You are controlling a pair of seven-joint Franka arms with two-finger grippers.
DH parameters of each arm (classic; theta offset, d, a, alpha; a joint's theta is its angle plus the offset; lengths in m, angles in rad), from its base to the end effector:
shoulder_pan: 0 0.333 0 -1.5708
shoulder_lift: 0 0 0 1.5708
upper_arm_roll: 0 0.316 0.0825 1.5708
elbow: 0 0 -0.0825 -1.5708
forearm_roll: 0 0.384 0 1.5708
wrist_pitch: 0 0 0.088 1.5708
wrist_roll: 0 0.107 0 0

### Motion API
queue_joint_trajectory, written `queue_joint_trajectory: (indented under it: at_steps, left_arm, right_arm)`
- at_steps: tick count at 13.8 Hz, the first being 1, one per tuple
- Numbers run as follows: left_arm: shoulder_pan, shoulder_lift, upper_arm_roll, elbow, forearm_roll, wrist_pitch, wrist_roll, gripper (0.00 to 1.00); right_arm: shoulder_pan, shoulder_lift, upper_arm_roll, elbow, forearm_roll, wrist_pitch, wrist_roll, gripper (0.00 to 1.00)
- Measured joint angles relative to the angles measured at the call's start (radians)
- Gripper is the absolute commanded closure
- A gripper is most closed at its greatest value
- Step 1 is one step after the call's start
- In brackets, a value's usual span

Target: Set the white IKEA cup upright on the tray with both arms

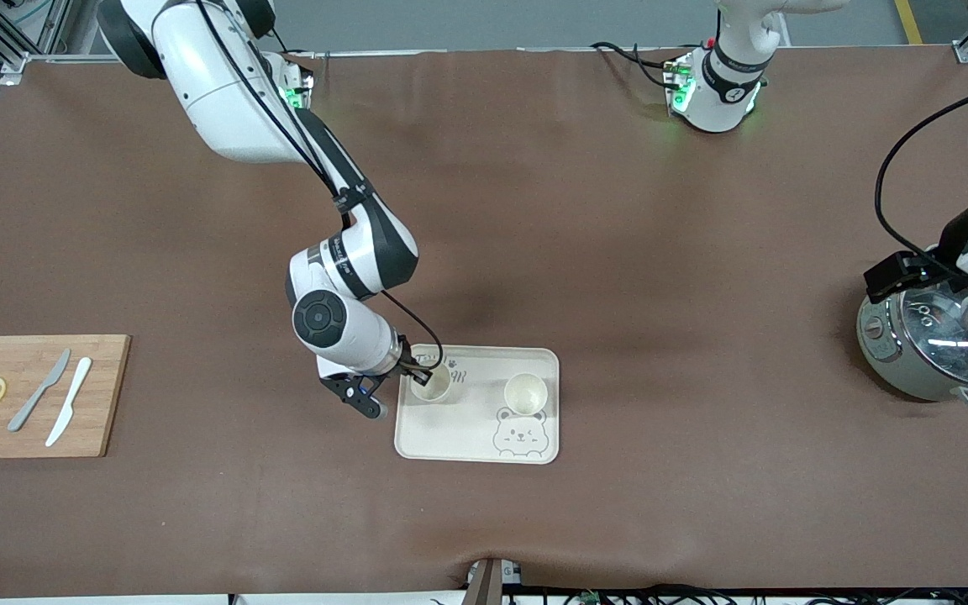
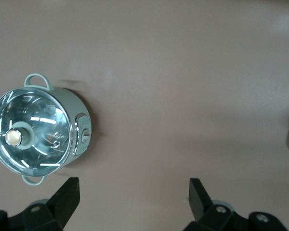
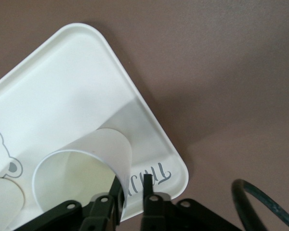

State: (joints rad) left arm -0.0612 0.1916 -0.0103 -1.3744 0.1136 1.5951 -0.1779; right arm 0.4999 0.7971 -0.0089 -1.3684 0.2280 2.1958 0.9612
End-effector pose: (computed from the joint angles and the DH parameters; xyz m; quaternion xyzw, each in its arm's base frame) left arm 0.6152 -0.0315 0.6081 -0.9969 -0.0526 -0.0214 0.0536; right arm 0.6479 0.3570 0.2444 -0.9516 0.2935 0.0485 0.0774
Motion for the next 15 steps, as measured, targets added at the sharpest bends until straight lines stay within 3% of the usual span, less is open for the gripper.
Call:
queue_joint_trajectory:
  at_steps: [5,11,15]
  left_arm:
    - [0.011,-0.065,-0.004,-0.090,-0.001,-0.001,0.029,0.00]
    - [0.011,-0.092,-0.011,-0.120,-0.004,0.004,0.085,0.00]
    - [0.012,-0.093,-0.010,-0.127,-0.005,0.009,0.104,0.00]
  right_arm:
    - [0.000,-0.007,-0.003,0.054,-0.002,-0.139,0.000,0.00]
    - [-0.080,-0.040,-0.014,0.280,-0.003,-0.493,-0.058,0.00]
    - [-0.169,-0.174,-0.017,0.287,-0.006,-0.587,-0.120,0.00]
